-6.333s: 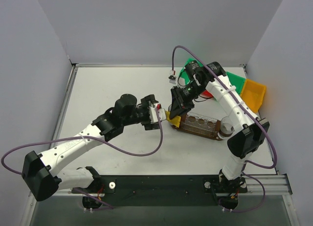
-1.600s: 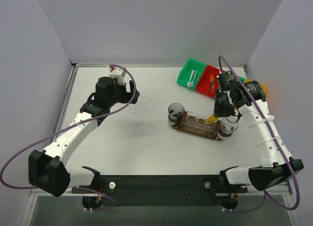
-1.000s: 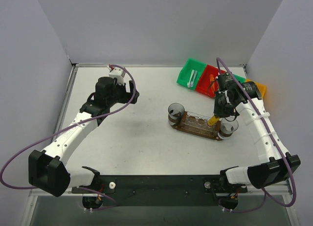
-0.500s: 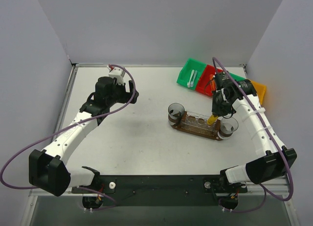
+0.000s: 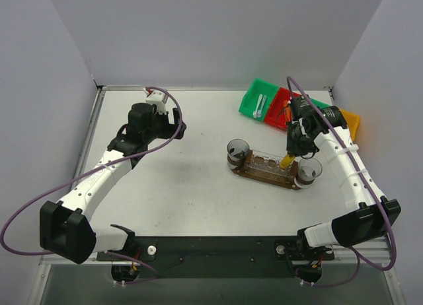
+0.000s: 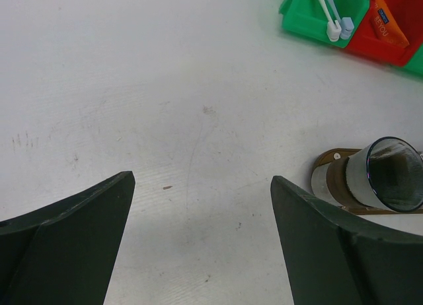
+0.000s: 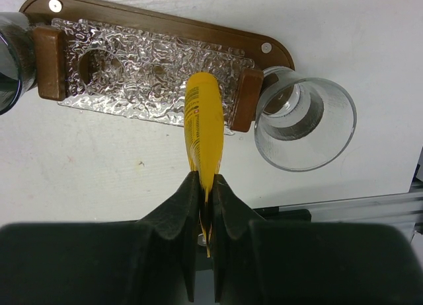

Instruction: Prepare toiletry sets of a toothbrush and toothpaste on the tray

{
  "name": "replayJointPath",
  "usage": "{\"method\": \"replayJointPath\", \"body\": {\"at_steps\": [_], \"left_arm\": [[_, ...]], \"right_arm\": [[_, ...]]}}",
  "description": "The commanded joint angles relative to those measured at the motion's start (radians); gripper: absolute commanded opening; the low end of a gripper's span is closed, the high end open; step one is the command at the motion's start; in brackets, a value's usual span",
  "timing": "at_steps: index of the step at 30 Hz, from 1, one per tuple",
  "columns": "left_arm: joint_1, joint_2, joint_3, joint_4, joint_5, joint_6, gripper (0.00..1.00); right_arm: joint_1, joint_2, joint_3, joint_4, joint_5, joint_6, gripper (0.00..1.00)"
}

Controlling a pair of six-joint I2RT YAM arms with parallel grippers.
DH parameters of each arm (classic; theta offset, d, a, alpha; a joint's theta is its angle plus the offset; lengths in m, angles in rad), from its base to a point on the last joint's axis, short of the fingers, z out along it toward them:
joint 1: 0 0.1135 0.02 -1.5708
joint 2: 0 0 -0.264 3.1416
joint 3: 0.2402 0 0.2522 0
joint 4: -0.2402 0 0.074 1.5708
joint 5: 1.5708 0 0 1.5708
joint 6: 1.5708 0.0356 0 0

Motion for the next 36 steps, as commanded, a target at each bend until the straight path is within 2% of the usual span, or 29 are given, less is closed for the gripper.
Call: {"method": "replayJointPath", "body": {"at_steps": [1, 9, 18, 36], "left_arm": [[0.011, 0.0, 0.029, 0.021, -0.005, 0.0, 0.95], [0.014, 0.001, 0.028, 0.022, -0.003, 0.0, 0.95], [0.019, -0.004, 0.023, 0.022, -0.002, -0.005, 0.95], [0.019, -0.004, 0.02, 0.03, 0.006, -0.011, 0.95]], "right_arm": [[-0.003, 0.011, 0.072, -0.051, 0.012, 0.009, 0.0], [-0.002, 0.021, 0.149, -0.079, 0.013, 0.02, 0.0], [-0.002, 0.009, 0.085, -0.104, 0.022, 0.017, 0.0], [0.004, 0.031, 0.072, -0.082, 0.039, 0.0, 0.0]]}}
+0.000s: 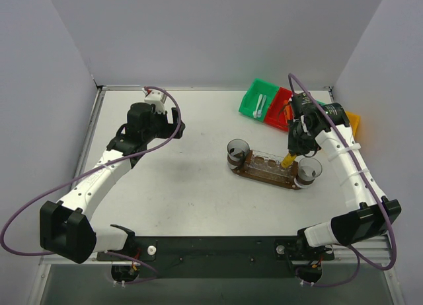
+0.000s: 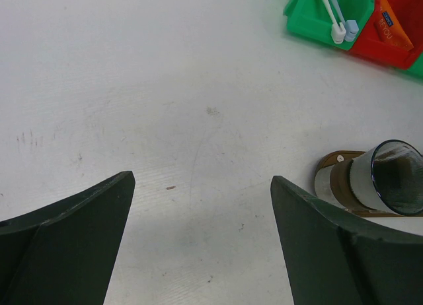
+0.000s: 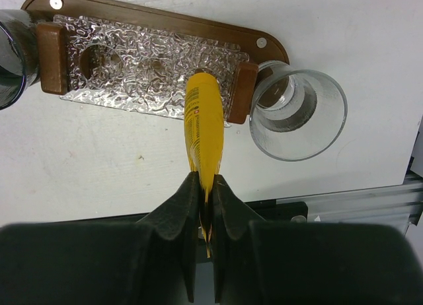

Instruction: Prepare toiletry sets of a toothbrush and toothpaste on the tray

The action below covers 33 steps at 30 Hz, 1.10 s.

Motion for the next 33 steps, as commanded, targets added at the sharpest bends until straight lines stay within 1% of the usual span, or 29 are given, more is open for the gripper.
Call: {"method": "replayJointPath", "body": {"at_steps": [1, 18, 33], "left_arm": [[0.008, -0.004, 0.018, 0.03, 0.005, -0.01, 0.95], [0.009, -0.003, 0.02, 0.028, 0.005, -0.008, 0.95], [0.014, -0.003, 0.022, 0.026, 0.007, -0.01, 0.95]], "right_arm": [[0.004, 0.017, -0.003, -0.017, 0.037, -0.007, 0.0], [0.01, 0.035, -0.057, 0.04, 0.027, -0.008, 0.0], [0.01, 0.083, -0.059, 0.051, 0.017, -0.022, 0.0]]}}
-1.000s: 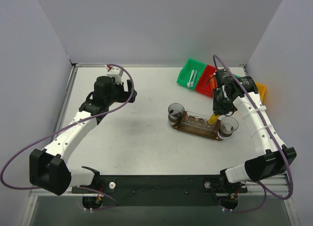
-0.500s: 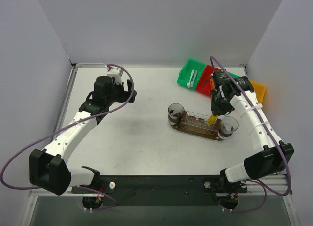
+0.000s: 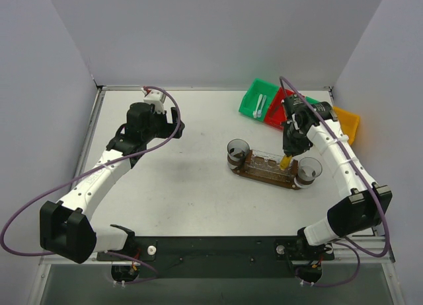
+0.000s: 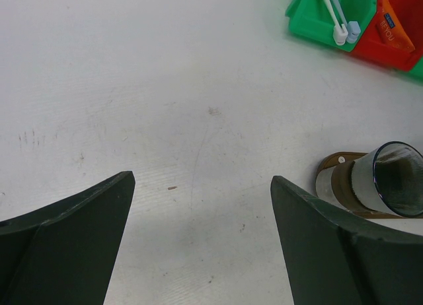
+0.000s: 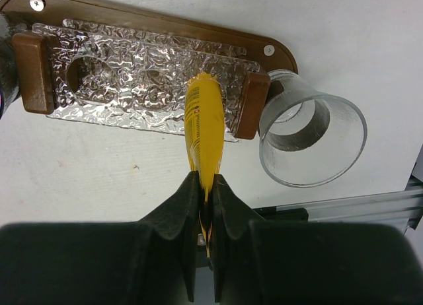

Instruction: Prepare toiletry sets of a toothbrush and toothpaste on the tray

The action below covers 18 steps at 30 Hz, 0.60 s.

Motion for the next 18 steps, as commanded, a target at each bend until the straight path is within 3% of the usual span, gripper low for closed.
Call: {"method": "replayJointPath", "body": {"at_steps": [1, 18], "left_arm": [[0.008, -0.003, 0.023, 0.026, 0.005, -0.008, 0.95], [0.013, -0.003, 0.022, 0.026, 0.005, -0.007, 0.95]], "right_arm": [[0.004, 0.017, -0.005, -0.016, 0.014, -0.011, 0.0], [0.012, 0.074, -0.007, -0.013, 0.012, -0.02, 0.0]]}}
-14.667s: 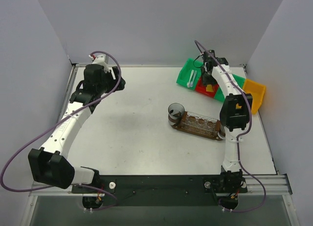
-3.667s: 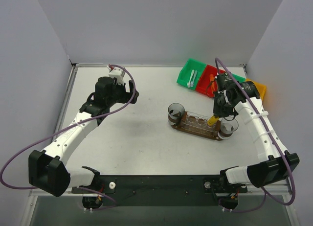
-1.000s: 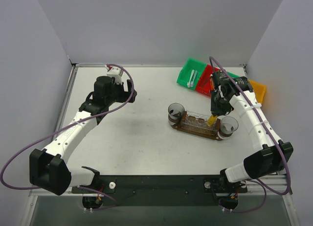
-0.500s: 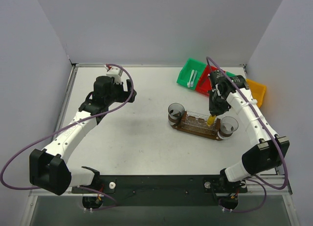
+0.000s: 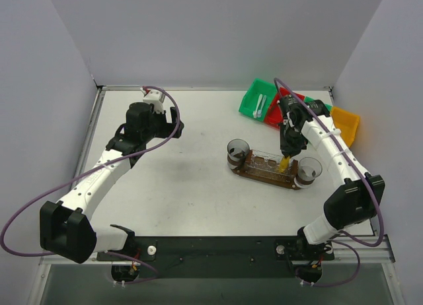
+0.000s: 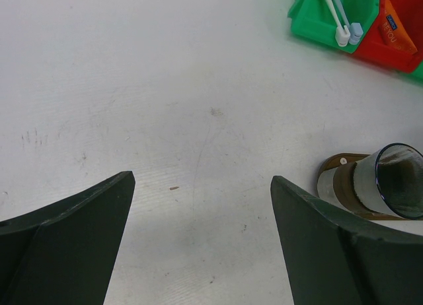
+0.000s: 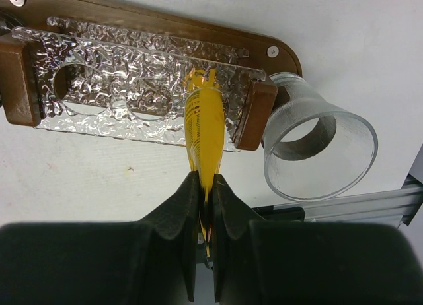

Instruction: Prepare toiletry sets of a toothbrush and toothpaste on the tray

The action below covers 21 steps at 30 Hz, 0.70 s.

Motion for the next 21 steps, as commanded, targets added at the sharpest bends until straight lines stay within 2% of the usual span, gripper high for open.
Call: {"method": "replayJointPath", "body": {"at_steps": [1, 21], "left_arm": [[0.007, -0.001, 0.025, 0.026, 0.007, -0.008, 0.95], [0.008, 0.002, 0.026, 0.025, 0.007, -0.006, 0.95]], "right_arm": [[0.012, 0.007, -0.005, -0.021, 0.017, -0.008, 0.0], [0.022, 0.013, -0.094, 0.03, 0.016, 0.002, 0.0]]}}
